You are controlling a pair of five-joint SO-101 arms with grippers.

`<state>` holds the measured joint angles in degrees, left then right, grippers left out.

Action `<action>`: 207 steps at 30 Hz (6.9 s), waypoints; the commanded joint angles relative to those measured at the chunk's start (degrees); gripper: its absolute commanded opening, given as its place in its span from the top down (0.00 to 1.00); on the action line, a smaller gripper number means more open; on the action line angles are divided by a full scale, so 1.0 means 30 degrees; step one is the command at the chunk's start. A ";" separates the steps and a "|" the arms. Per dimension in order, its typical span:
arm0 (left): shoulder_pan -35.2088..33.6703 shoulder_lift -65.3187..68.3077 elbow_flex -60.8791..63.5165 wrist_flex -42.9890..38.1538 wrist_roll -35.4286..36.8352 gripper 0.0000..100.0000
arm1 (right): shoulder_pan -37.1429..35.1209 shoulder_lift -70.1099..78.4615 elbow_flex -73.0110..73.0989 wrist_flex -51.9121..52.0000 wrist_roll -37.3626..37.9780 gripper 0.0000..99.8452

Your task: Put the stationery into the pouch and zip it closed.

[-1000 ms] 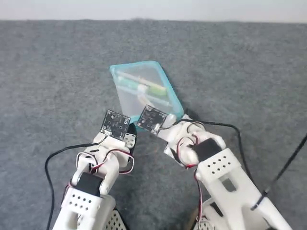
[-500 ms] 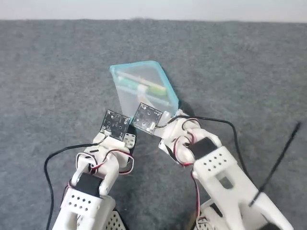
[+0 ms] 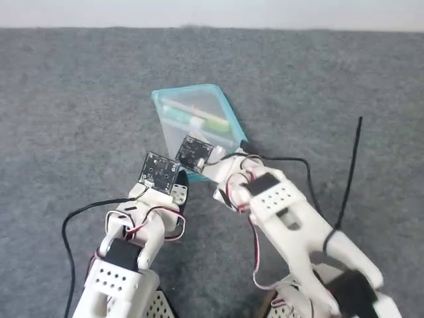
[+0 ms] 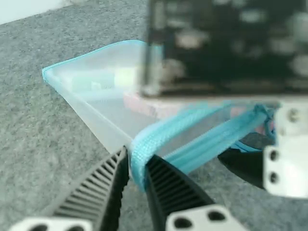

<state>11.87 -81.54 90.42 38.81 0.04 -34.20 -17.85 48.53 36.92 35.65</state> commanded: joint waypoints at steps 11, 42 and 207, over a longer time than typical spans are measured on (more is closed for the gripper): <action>0.0117 -0.0176 -0.0190 -0.0352 0.0205 0.99 | 0.1070 0.1685 -0.3634 -0.0015 -0.3722 0.97; -0.1729 -0.0205 -0.0220 -0.0469 0.0205 0.91 | -0.1714 -1.0154 0.0996 0.6637 -0.3106 0.99; -0.2725 -0.0117 -0.0220 -0.1670 0.0264 0.99 | -0.0161 -1.0916 -0.0117 1.0125 -0.3106 0.99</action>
<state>3.08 -81.54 91.38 36.00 0.04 -33.76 -47.65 51.69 66.46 26.95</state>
